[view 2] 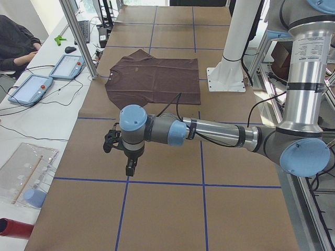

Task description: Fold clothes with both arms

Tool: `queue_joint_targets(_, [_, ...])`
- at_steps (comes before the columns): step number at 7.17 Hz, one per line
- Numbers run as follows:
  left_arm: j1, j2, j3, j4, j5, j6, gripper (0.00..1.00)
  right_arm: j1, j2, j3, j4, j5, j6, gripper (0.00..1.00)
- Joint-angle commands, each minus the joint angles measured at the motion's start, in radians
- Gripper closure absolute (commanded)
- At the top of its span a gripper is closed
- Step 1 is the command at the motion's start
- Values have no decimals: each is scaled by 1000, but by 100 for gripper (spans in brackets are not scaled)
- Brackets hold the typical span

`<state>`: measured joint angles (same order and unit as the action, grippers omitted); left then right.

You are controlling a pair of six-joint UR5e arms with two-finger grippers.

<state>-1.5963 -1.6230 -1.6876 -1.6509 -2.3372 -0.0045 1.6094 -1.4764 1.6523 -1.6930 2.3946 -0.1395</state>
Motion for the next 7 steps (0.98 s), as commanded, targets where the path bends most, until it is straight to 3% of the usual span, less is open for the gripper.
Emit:
queue_joint_targets(1, [25,-6,6,-180,-4,-8,0,-86,88,-34,13,33,43,0])
queue_joint_targets(2, [29,-9,0,-187,-4,-17,0,-150,119,-81,82,122,134,0])
queue_joint_targets(4, [82,-78,47,-188,4,-19,0,-289,224,-211,389,94,483,0])
queue_joint_targets(5, [96,-87,54,-194,4,-19,0,-360,322,-297,495,34,667,0])
queue_joint_targets(7, [99,-77,55,-252,4,-22,0,-519,469,-395,521,-180,841,0])
